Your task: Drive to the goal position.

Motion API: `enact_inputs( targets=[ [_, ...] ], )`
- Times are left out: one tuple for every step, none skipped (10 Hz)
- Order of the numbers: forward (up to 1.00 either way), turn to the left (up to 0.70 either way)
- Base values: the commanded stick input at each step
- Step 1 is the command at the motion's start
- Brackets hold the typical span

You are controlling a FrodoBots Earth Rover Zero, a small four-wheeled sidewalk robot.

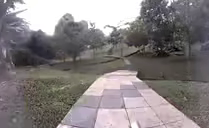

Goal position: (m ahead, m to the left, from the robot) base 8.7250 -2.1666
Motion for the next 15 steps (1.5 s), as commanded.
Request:
enact_inputs(
  targets=[
    [0.0,-0.11],
    [0.0,0.0],
    [0.0,0.0],
    [0.0,0.0],
    [0.0,0.0],
    [0.0,0.0],
    [0.0,0.0],
    [0.0,0.0],
    [0.0,0.0],
    [0.0,0.0],
    [0.07,0.0],
    [0.7,0.01],
    [0.7,0.01],
    [0.7,0.01],
    [0.7,0.01]
  ],
)
